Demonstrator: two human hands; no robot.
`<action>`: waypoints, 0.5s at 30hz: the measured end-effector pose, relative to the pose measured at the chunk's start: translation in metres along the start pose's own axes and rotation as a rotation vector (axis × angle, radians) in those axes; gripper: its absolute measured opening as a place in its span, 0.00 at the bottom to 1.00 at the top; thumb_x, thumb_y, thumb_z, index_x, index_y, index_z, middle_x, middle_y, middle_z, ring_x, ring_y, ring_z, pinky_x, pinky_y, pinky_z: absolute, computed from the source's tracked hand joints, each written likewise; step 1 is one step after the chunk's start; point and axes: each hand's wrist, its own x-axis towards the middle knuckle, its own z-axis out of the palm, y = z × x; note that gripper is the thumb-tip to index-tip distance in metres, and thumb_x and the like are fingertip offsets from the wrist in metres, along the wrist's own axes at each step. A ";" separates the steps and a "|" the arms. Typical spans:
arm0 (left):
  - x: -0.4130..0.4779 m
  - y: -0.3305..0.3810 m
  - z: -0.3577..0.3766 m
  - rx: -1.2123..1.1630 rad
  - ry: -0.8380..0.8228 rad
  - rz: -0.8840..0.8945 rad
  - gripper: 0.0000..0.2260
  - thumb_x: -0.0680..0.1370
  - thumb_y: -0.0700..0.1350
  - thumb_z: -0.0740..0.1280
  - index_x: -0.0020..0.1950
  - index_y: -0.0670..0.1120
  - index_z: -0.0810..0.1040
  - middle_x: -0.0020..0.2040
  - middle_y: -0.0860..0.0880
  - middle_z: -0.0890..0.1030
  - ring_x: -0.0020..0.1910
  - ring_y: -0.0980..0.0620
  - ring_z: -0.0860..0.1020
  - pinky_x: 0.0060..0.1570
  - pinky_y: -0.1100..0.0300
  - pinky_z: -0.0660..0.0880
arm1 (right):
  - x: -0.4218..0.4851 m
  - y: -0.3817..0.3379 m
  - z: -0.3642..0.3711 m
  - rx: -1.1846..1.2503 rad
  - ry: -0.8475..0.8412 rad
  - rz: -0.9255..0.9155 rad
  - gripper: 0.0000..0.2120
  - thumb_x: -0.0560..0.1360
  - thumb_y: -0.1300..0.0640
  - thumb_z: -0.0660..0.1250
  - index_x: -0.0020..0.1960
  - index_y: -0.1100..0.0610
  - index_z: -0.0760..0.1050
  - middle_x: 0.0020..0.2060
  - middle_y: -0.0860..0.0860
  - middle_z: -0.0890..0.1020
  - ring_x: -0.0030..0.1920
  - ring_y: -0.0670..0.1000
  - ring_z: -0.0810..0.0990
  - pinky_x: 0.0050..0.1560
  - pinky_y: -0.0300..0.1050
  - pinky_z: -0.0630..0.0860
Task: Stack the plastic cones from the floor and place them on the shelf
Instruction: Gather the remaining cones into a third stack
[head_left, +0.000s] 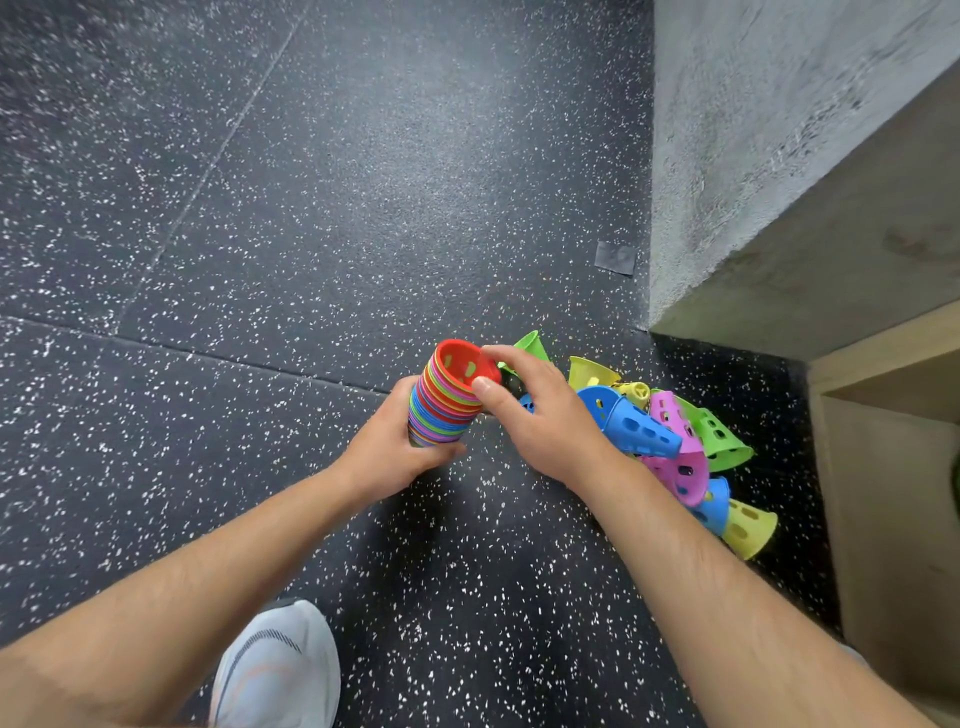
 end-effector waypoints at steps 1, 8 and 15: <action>0.001 -0.001 0.000 0.006 -0.002 0.000 0.30 0.70 0.44 0.82 0.64 0.56 0.70 0.57 0.53 0.80 0.55 0.58 0.81 0.57 0.63 0.76 | 0.003 0.002 0.000 0.006 0.018 0.008 0.17 0.81 0.45 0.63 0.68 0.47 0.73 0.62 0.41 0.76 0.65 0.41 0.69 0.63 0.30 0.61; 0.004 0.000 -0.005 -0.010 -0.018 -0.033 0.30 0.71 0.41 0.82 0.66 0.50 0.70 0.57 0.53 0.80 0.50 0.65 0.79 0.52 0.72 0.72 | 0.039 0.037 -0.001 -0.363 0.077 0.094 0.20 0.80 0.59 0.60 0.72 0.52 0.71 0.70 0.53 0.71 0.70 0.57 0.67 0.71 0.49 0.62; 0.004 0.000 -0.007 -0.024 -0.026 -0.048 0.29 0.72 0.40 0.81 0.65 0.48 0.70 0.55 0.54 0.79 0.48 0.66 0.78 0.51 0.72 0.73 | 0.062 0.046 -0.001 -0.593 -0.108 0.200 0.25 0.81 0.54 0.63 0.76 0.46 0.65 0.79 0.55 0.57 0.76 0.58 0.59 0.74 0.55 0.63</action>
